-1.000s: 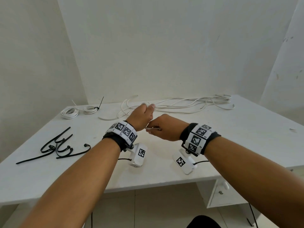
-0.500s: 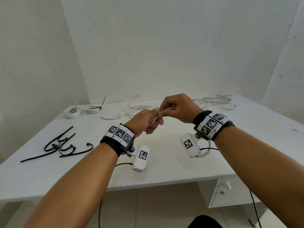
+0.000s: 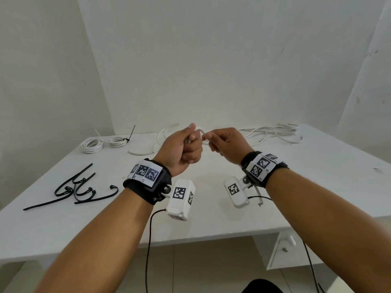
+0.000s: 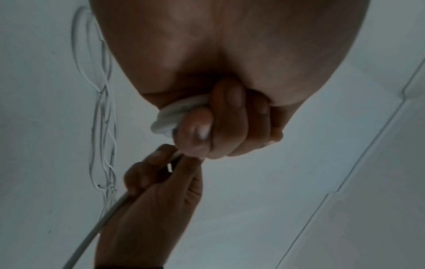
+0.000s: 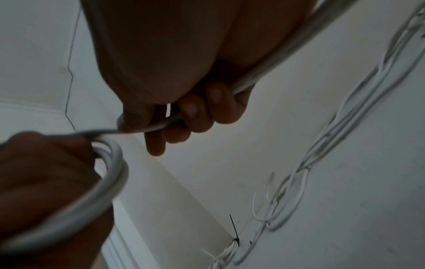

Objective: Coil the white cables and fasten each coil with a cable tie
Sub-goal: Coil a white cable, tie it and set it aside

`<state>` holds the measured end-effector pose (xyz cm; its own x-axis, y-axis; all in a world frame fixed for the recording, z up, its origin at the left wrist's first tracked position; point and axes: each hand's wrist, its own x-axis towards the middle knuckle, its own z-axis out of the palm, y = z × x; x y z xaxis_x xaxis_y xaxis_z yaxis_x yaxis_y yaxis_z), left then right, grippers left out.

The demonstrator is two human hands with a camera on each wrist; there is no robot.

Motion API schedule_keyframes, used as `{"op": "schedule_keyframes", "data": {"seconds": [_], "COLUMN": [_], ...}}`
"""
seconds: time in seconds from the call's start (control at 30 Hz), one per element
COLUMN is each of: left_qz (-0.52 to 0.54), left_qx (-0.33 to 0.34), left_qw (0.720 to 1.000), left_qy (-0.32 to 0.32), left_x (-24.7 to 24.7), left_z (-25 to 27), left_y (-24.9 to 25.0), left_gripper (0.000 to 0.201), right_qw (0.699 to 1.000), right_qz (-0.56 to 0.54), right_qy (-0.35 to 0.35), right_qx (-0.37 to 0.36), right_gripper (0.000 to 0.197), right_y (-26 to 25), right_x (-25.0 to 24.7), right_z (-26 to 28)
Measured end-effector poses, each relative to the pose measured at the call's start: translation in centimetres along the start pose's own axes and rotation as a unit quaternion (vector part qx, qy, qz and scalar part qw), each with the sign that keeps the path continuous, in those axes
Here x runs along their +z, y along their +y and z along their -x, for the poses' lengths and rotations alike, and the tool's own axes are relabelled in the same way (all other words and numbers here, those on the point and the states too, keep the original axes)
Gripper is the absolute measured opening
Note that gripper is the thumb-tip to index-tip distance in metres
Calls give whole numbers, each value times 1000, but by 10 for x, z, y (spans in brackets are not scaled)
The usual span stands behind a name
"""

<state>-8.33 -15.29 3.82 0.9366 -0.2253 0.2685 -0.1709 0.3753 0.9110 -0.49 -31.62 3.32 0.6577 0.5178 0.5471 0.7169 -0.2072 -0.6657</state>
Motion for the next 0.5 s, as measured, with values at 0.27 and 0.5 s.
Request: {"op": "schedule_keyframes", "data": {"seconds": [0.27, 0.5], "left_qz": [5, -166], "left_qx": [81, 132], "left_qw": [992, 954], "left_qy": [92, 211], "left_x": [10, -11], "left_z": [-15, -27], "left_y": [0, -4], "left_gripper": [31, 32], "right_qw": [988, 946], "right_qz": [111, 215], "right_qy": [-98, -241], "right_qx": [36, 25], "right_gripper": [37, 30], "right_y": [-2, -3], "right_x": [31, 44], "right_z": [11, 20]}}
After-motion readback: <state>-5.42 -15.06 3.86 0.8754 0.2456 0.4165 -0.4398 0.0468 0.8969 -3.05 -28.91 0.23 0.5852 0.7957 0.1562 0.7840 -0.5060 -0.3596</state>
